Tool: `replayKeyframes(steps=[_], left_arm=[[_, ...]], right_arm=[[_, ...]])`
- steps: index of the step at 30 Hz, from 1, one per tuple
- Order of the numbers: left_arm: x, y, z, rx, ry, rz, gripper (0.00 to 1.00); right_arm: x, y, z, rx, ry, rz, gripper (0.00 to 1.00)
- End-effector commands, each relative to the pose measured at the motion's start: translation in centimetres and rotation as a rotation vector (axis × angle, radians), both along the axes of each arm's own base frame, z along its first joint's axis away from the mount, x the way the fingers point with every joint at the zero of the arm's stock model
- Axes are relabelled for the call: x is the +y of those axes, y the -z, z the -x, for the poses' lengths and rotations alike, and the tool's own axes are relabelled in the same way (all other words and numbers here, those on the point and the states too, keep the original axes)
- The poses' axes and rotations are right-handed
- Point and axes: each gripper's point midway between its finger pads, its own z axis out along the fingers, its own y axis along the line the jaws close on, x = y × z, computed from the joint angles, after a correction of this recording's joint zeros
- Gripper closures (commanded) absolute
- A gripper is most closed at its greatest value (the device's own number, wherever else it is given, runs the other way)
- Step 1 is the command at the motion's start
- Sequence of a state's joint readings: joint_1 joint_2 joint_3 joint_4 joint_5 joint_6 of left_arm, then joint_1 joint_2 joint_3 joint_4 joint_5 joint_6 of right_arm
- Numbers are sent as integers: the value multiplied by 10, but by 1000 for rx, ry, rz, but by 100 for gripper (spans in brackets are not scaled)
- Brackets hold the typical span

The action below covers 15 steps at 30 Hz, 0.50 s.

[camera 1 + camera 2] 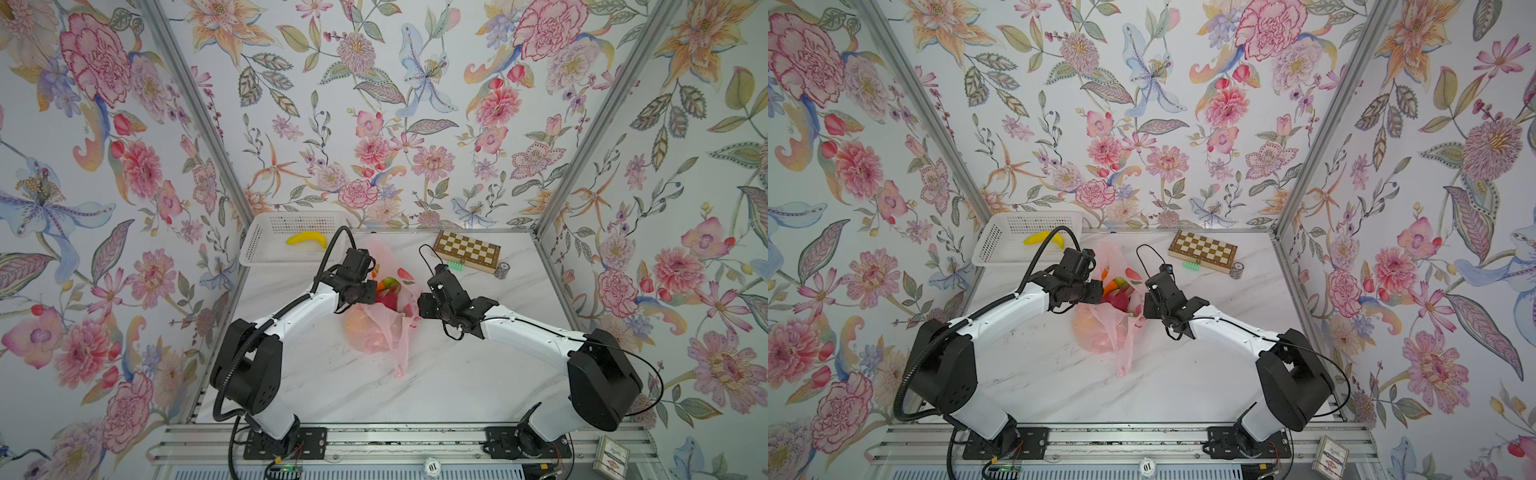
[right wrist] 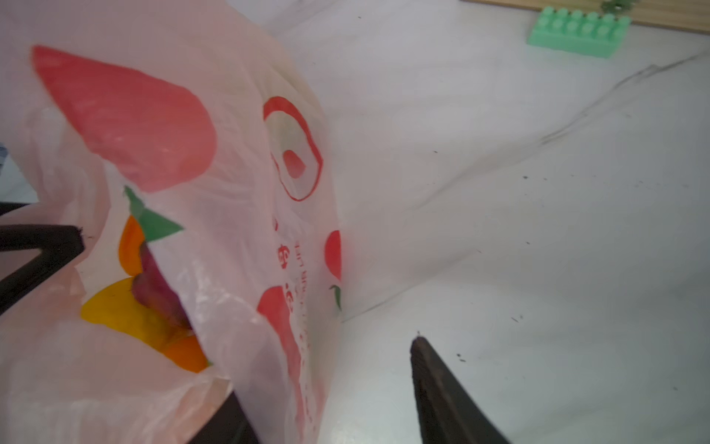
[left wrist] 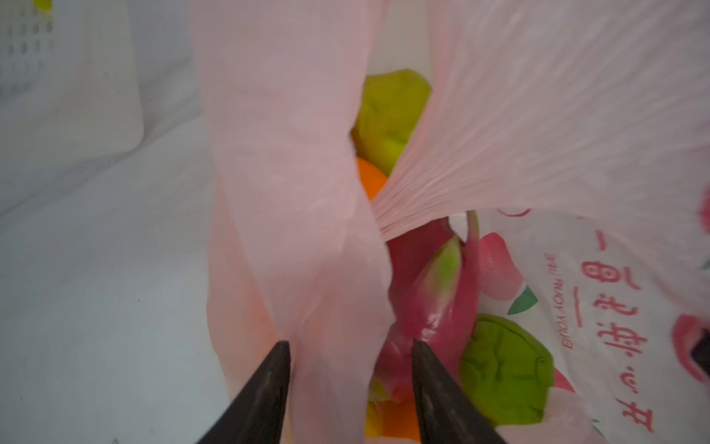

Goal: Untie the knot of the plastic bag and take out the fruit
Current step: Open the plastic bag at the center of the table.

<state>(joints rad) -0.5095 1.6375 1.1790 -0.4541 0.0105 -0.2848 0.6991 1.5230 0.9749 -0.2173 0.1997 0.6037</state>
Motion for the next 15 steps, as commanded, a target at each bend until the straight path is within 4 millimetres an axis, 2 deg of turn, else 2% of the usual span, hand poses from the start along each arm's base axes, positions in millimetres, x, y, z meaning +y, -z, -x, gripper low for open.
replayKeyframes(steps=[1,4,9,13,15], left_arm=[[33,7,18,18,-78,-88,53],[40,-3,36,4,-85,-56,54],[39,-4,58,26,-66,-2,52],[39,-2,71,39,-58,10,51],[42,4,77,60,-69,12,52]], right_arm=[[-25,1,12,16,22,55,40],[-19,-19,19,-11,-7,29,31],[22,-82,31,-166,-103,-21,19],[55,-117,35,-239,-159,-46,19],[74,-124,35,-243,-197,-70,19]])
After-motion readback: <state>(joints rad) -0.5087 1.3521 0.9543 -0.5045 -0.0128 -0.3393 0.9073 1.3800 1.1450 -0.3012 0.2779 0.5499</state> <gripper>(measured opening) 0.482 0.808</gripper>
